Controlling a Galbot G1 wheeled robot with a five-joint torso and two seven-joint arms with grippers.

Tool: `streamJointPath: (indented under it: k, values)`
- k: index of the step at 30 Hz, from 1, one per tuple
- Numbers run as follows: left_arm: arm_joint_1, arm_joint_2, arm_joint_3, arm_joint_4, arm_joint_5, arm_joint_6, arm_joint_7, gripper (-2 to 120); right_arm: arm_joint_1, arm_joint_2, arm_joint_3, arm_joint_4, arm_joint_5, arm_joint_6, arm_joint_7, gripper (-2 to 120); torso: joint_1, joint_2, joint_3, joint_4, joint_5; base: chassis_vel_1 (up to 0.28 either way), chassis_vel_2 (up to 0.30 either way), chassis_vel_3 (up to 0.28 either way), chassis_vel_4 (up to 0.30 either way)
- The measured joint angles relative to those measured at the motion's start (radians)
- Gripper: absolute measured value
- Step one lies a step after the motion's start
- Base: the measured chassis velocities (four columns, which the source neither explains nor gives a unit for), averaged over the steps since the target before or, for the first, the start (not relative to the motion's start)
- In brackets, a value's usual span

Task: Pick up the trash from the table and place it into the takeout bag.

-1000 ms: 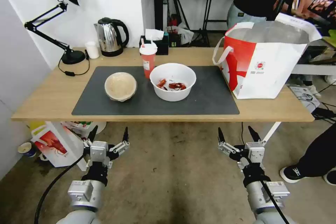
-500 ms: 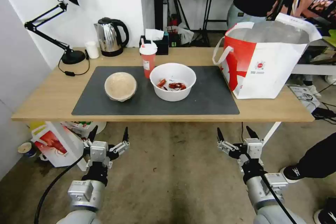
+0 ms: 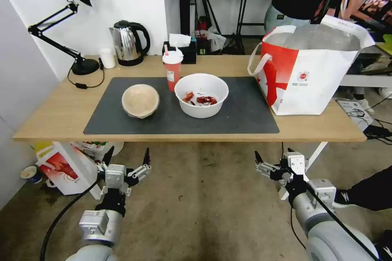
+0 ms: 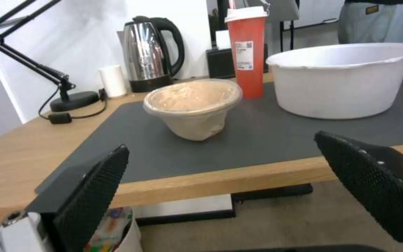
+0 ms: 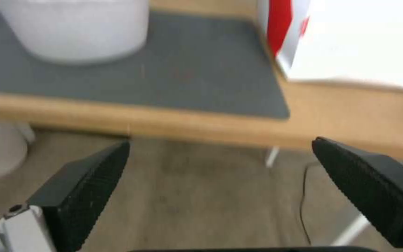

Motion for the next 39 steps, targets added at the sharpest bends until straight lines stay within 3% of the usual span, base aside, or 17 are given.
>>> streamJointPath:
  k: [2,5,6,7,16,31,39]
  values:
    - [0.0,0.0,0.0,0.0,0.0,0.0,0.0,100,0.011,-0.029,0.0,0.013,0.023,-0.039,0.018,100,0.0,0.0,0.0,0.0005,-0.0002,0.0,0.0,0.0,0.0]
    - [0.0,0.0,0.0,0.0,0.0,0.0,0.0,100,0.009,-0.037,0.025,0.055,0.048,-0.017,0.025,100,0.0,0.0,0.0,-0.0009,0.0012,0.0,0.0,0.0,0.0]
    - [0.0,0.0,0.0,0.0,0.0,0.0,0.0,100,0.022,-0.075,0.053,0.098,0.087,-0.031,0.049,100,0.0,0.0,0.0,0.0005,-0.0021,0.0,0.0,0.0,0.0]
    - [0.0,0.0,0.0,0.0,0.0,0.0,0.0,100,0.022,-0.084,0.055,0.103,0.099,-0.041,0.054,100,0.0,0.0,0.0,0.0001,0.0011,0.0,0.0,0.0,0.0]
    - [0.0,0.0,0.0,0.0,0.0,0.0,0.0,100,0.006,-0.119,0.101,0.108,0.207,-0.047,0.074,100,0.0,0.0,0.0,0.0,0.0,0.0,0.0,0.0,0.0]
    - [0.0,0.0,0.0,0.0,0.0,0.0,0.0,100,0.109,-0.212,0.12,0.101,0.276,0.11,-0.075,100,0.0,0.0,0.0,-0.0001,-0.0003,0.0,0.0,0.0,0.0]
    - [0.0,0.0,0.0,0.0,0.0,0.0,0.0,100,0.249,-0.308,0.068,-0.052,0.333,0.214,-0.151,100,0.0,0.0,0.0,0.0,0.0001,0.0,0.0,0.0,0.0]
